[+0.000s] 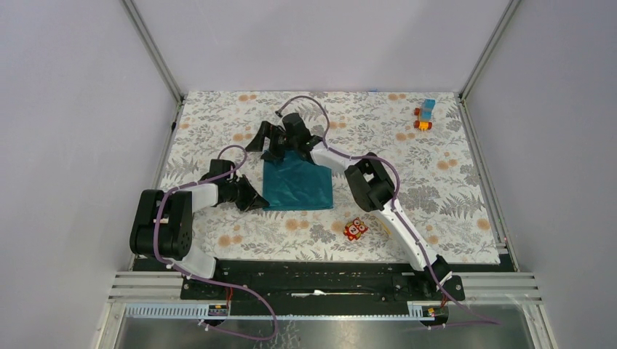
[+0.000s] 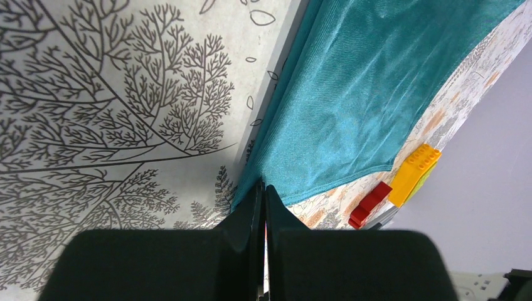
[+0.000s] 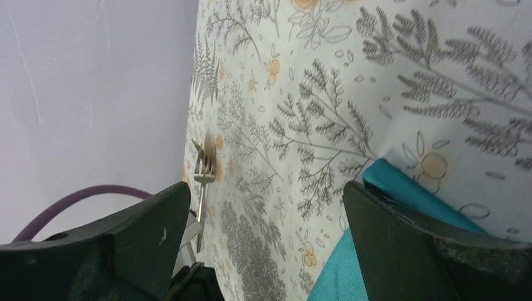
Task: Fold the napkin into a case and place the utensils inside
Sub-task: Smooth out the square-folded napkin at the center of the board.
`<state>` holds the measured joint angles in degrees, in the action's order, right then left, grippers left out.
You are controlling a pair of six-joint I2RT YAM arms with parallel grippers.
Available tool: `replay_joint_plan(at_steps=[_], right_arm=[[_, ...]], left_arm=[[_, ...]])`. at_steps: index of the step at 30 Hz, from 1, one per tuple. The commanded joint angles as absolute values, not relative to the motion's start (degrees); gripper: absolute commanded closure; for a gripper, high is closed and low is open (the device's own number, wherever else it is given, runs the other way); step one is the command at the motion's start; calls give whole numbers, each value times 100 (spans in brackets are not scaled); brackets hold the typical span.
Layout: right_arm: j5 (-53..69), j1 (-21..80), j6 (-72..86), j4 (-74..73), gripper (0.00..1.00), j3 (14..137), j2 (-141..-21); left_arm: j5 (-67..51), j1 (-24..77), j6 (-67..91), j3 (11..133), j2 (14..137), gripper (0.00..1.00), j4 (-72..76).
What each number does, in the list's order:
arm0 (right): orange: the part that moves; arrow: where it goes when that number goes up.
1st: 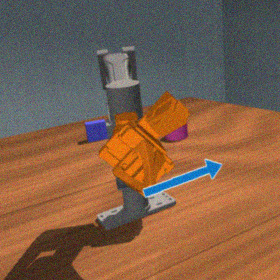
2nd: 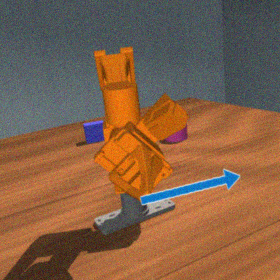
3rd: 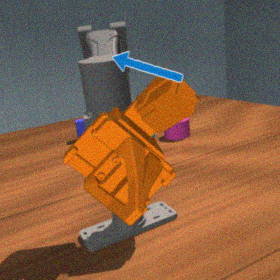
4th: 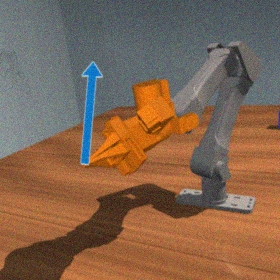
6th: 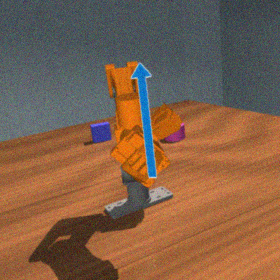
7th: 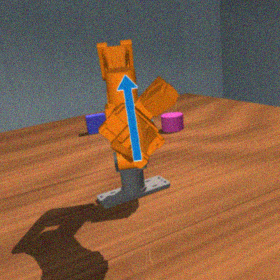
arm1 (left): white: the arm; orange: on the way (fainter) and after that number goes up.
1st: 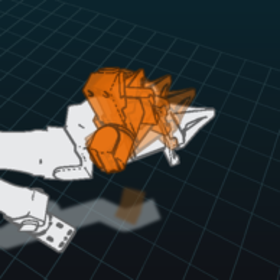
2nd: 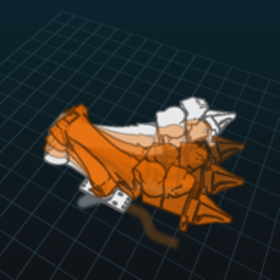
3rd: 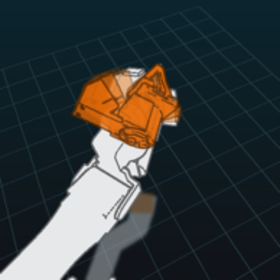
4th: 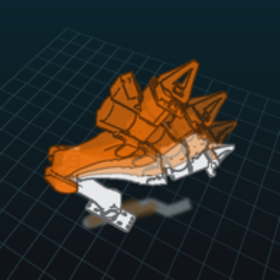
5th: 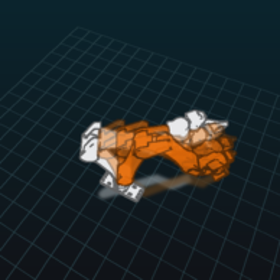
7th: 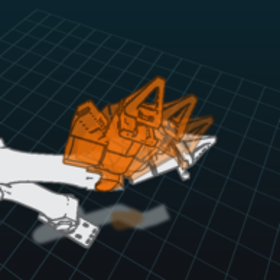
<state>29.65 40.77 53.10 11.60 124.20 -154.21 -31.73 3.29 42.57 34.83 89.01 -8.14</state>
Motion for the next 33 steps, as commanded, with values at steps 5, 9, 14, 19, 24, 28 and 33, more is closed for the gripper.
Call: replay_joint_plan(at_steps=[5, 9, 14, 19, 24, 28, 33], right_arm=[[2400, 3986, 4894, 35, 1, 13885, -16473], [2243, 3949, 4924, 35, 1, 14355, -16758], [2009, 3892, 4623, 85, 0, 14940, -16915], [1973, 3774, 4099, -240, 0, 14916, -16106], [1960, 3667, 3271, -918, 0, 13961, -14490], [2247, 3405, 3007, -1179, 0, 12515, -13260], [3059, 2998, 3178, -1027, 2, 10860, -12413]], left_arm=[[-2716, 360, 4107, 3239, 9189, 100, -1085], [-2711, 360, 4087, 3226, 9191, 100, -1094], [-2823, 360, 4010, 3295, 9160, 100, -1111], [-3151, 360, 3887, 3420, 8766, 100, -1196], [-3419, 360, 3694, 3798, 8330, 84, -1552], [-3642, 360, 3673, 4056, 8063, 72, -1678], [-3841, 360, 3745, 4405, 8111, 67, -1672]])
